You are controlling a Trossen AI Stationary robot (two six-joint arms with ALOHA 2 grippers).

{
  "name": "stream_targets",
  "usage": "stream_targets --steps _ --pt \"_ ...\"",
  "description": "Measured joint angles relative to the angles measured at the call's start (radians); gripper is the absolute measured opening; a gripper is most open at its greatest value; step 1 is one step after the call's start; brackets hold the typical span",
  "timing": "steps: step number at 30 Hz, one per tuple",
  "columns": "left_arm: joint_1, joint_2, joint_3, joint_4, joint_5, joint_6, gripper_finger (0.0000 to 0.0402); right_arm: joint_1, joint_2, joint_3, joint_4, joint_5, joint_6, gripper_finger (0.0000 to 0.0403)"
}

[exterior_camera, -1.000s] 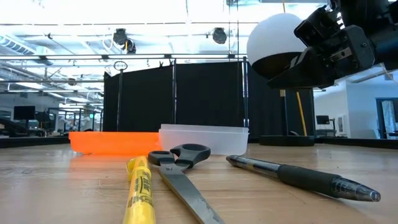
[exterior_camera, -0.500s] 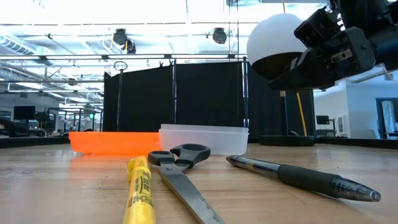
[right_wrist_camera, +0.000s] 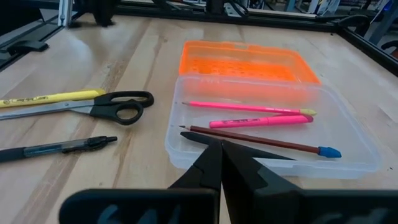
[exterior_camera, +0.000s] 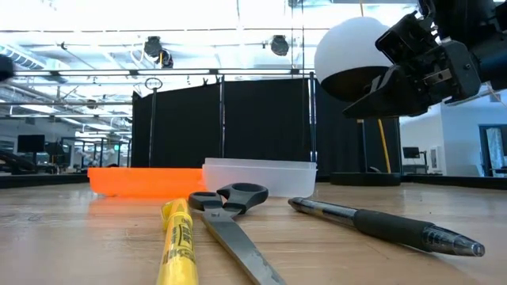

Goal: Pick & place school supplies into a supply box
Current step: Put the left black transparent pen into the supply box

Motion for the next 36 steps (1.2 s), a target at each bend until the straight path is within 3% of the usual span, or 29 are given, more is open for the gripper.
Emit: stream_targets --steps 3,10,14,17,23,30,36 --pt "0.032 -0.067 -0.002 0.044 -0.065 -0.085 0.0035 0.000 0.000 0.000 -0.001 0.000 -0.005 0.0000" --pt "0.220 -0.195 0.001 0.225 -0.359 -0.251 0.0041 0.000 0.000 0.000 0.000 0.000 -0.026 0.0000" --pt "0.373 -0.202 0.002 0.316 -0.476 -0.489 0.0043 0.000 0.000 0.000 0.001 0.000 -0.026 0.0000" --pt "0.475 -0.174 0.002 0.428 -0.435 -0.551 0.0035 0.000 0.000 0.000 0.015 0.000 -0.026 0.0000" --pt "0.655 -0.059 0.005 0.661 -0.245 -0.481 0.0035 0.000 0.000 0.000 0.035 0.001 -0.026 0.0000" --pt "0.788 0.106 0.004 0.706 -0.045 -0.542 0.0035 0.000 0.000 0.000 0.036 0.002 -0.026 0.0000" --pt "0.852 0.166 0.053 0.682 0.026 -0.528 0.0035 0.000 0.000 0.000 0.038 0.001 -0.026 0.0000"
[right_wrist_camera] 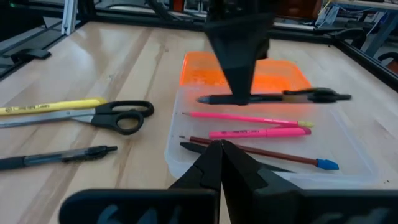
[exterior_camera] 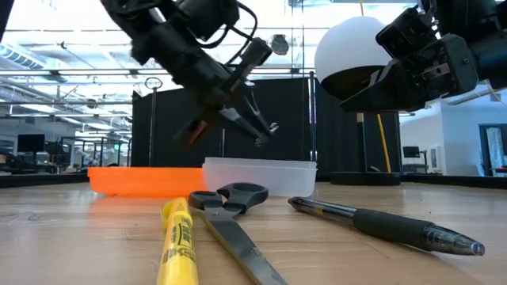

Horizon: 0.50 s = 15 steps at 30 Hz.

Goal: Pick & place school supplies into a supply box
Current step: Put the left black transparent pen into the supply box

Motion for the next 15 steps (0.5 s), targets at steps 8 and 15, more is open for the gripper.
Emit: stream_targets --steps 8,15 --pt "0.068 0.112 0.243 -0.331 0.064 0.104 0.0035 0.000 0.000 0.000 0.007 0.001 -0.003 0.0000" --pt "0.074 0.185 0.439 -0.632 0.051 0.143 0.0035 0.000 0.000 0.000 -0.008 0.000 -0.003 0.0000"
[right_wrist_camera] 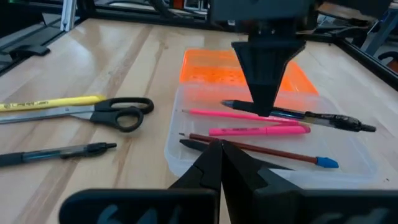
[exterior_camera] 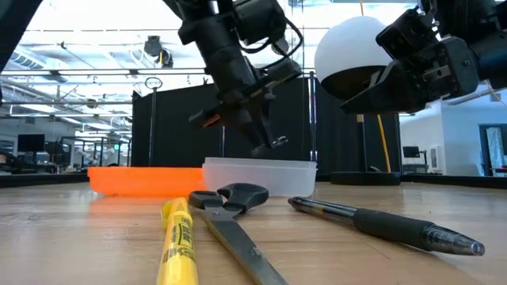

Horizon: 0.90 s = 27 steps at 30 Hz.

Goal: Pick & place school supplies into a supply box
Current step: Put the left black transparent pen into the supply box, then put the black transparent pen into the supply box

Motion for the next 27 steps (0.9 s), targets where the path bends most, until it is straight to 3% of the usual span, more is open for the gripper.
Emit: stream_targets --steps 7,15,22,27 --pt "0.011 0.073 0.034 -0.111 -0.018 0.012 0.0035 0.000 0.000 0.000 0.000 0.000 0.000 0.0000" --pt "0.039 0.107 0.034 -0.094 -0.016 0.011 0.0036 0.012 0.000 0.000 0.008 -0.001 0.004 0.0000" --pt "0.038 0.100 0.034 -0.090 -0.008 -0.007 0.0111 0.024 0.000 0.000 0.008 -0.002 0.001 0.0000" --pt "0.029 0.086 0.034 -0.087 0.028 0.046 0.0141 0.024 0.000 0.000 0.008 -0.002 0.010 0.0000"
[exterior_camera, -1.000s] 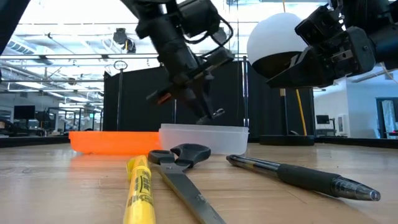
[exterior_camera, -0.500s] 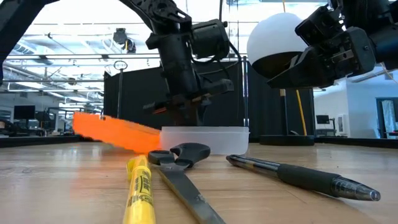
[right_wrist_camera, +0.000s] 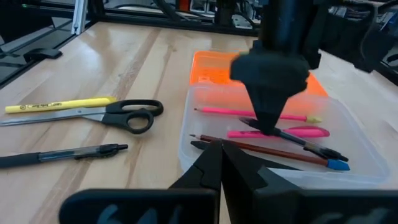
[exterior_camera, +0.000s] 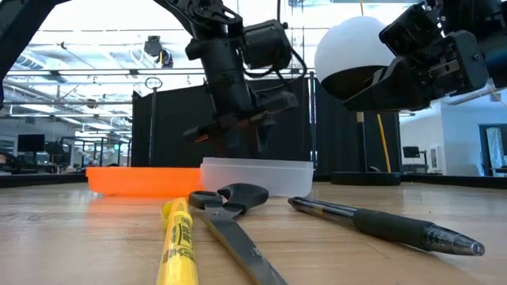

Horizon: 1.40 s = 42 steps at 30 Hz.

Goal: Pick & place school supplies into a supply box
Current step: Put the black transparent pen into the supply box

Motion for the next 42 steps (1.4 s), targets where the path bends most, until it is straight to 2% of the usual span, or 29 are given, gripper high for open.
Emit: stream_targets --steps 3,6,11,15,18,22,25,29,31,36,42 --pt "-0.006 -0.042 0.000 0.002 0.012 0.081 0.0146 0.000 0.000 0.000 0.000 0.000 0.008 0.0000" --pt "-0.021 -0.137 0.000 0.002 -0.031 0.203 0.0148 0.000 0.000 0.000 -0.008 0.000 0.008 0.0000" --pt "-0.115 -0.341 0.000 -0.042 -0.017 0.588 0.0146 0.000 0.000 0.000 -0.020 0.000 0.017 0.0000" --pt "-0.262 -0.504 -0.062 -0.048 -0.036 0.926 0.0114 0.001 0.000 0.000 -0.014 -0.001 0.020 0.0000" --pt "-0.326 -0.624 -0.148 0.018 -0.037 1.058 0.0071 0.001 0.000 0.000 0.000 -0.012 0.007 0.0000" --pt "-0.326 -0.825 -0.356 0.201 -0.053 1.141 0.0009 0.000 0.000 0.000 0.042 -0.002 -0.061 0.0000" --pt "-0.286 -0.974 -0.591 0.399 -0.061 1.171 0.0009 0.000 0.000 0.000 0.046 0.000 -0.092 0.0000" --pt "-0.237 -1.143 -0.905 0.739 0.001 1.170 0.0005 -0.001 0.000 0.000 0.045 0.004 -0.105 0.0000" --pt "-0.231 -1.215 -1.027 0.848 0.003 1.167 0.0006 -0.008 0.000 0.000 0.053 0.004 -0.142 0.0000" --pt "-0.229 -1.380 -1.243 1.013 -0.044 1.164 0.0005 -0.015 0.000 0.000 0.075 0.005 -0.191 0.0000" --pt "-0.216 -1.456 -1.409 1.229 -0.044 1.256 0.0004 -0.015 0.000 0.000 0.077 0.004 -0.142 0.0000"
